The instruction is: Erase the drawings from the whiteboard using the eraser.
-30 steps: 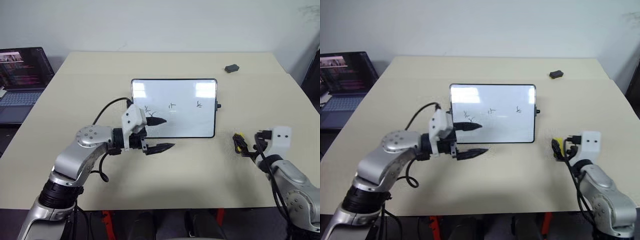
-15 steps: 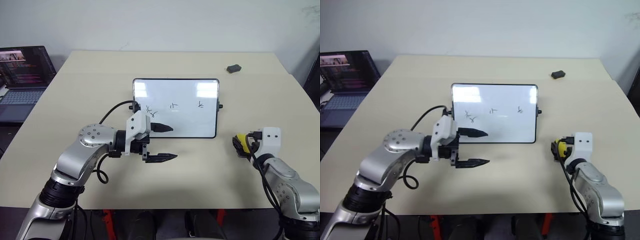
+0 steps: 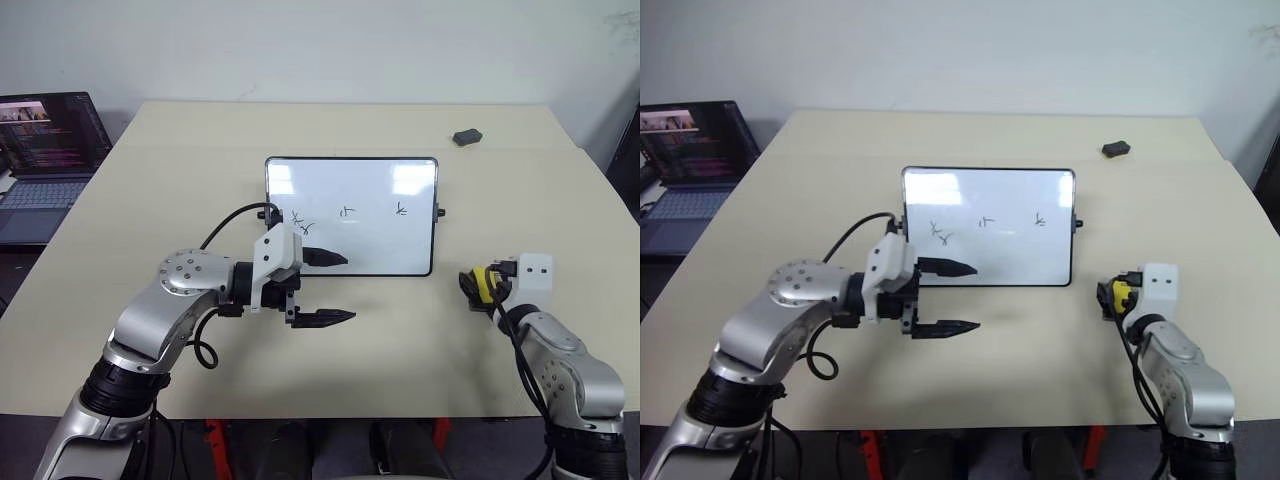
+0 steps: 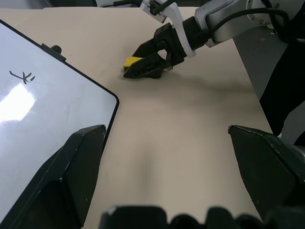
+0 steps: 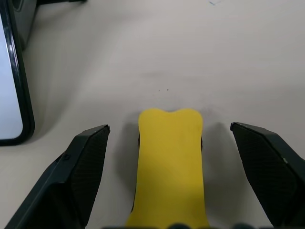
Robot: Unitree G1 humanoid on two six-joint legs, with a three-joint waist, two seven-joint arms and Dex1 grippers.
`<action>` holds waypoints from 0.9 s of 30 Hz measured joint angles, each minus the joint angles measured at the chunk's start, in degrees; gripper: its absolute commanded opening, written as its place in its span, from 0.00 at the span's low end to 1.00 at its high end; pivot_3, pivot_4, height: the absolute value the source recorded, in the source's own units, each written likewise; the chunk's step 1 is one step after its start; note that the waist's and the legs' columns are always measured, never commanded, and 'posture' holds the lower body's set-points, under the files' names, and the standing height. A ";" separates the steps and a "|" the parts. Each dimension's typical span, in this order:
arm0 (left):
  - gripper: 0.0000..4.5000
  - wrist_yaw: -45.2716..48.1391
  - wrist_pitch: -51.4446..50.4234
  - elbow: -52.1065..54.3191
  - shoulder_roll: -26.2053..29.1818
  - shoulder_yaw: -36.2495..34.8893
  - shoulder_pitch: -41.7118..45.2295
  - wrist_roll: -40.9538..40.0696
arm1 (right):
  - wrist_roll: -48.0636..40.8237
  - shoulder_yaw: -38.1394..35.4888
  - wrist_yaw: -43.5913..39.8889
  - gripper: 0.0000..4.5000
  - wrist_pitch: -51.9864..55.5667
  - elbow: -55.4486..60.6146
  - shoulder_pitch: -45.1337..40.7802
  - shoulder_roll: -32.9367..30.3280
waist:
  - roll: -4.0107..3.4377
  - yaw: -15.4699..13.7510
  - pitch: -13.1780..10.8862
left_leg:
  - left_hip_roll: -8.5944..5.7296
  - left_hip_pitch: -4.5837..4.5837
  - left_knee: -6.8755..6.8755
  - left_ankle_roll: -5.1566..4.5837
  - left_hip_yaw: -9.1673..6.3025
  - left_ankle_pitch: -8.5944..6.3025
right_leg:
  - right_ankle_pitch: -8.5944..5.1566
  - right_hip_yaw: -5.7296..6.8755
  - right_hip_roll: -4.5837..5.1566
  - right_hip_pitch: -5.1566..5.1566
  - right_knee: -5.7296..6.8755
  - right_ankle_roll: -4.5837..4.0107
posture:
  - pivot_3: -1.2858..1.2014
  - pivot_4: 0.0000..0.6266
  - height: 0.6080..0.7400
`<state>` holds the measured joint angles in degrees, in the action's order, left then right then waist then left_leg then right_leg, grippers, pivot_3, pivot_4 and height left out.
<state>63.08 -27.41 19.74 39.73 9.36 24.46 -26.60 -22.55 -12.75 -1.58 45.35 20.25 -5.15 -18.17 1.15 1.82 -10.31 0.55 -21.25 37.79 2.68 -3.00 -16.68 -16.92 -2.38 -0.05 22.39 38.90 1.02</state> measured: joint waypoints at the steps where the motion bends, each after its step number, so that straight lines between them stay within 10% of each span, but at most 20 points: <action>1: 1.00 0.00 -0.07 0.06 0.00 0.00 0.00 0.00 | 0.01 -0.20 -0.09 0.99 0.00 -0.12 0.00 0.06 | 0.00 0.00 0.00 | 0.00 0.00 0.00 0.00 0.00 0.00 | 0.00 0.00 0.00 0.00 0.00 0.00 | 0.52 0.24 1.00; 5: 1.00 -0.02 -0.63 0.19 0.00 0.00 0.00 0.00 | 0.02 -0.83 -0.43 0.90 0.00 -0.26 0.00 0.26 | 0.00 0.00 0.00 | 0.00 0.00 0.00 0.00 0.00 0.00 | 0.00 0.00 0.00 0.00 0.01 0.00 | 0.52 0.24 1.00; 14: 1.00 -0.17 -1.74 1.25 0.03 0.00 -0.01 -0.01 | 0.04 -1.78 -0.77 0.25 0.05 -0.36 0.03 1.33 | 0.00 0.00 0.00 | 0.00 0.01 0.02 0.00 0.00 0.00 | 0.00 0.00 0.00 0.00 0.03 0.00 | 0.52 0.24 1.00; 27: 1.00 -5.08 -3.01 0.11 -0.07 -0.13 -0.33 1.83 | 3.13 0.83 -7.41 0.25 -6.19 2.98 2.52 -4.33 | -0.01 0.03 0.00 | -0.01 0.02 0.04 -0.01 0.00 0.00 | 0.00 0.00 0.00 0.00 0.03 0.00 | 0.52 0.24 1.00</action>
<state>58.01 -30.42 19.85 39.66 9.24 24.14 -24.76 -19.42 -11.92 -8.99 39.16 23.24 -2.63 -22.50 1.14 1.85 -10.31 0.54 -21.24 37.83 2.67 -3.00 -16.69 -16.92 -2.39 -0.05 22.39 38.93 1.03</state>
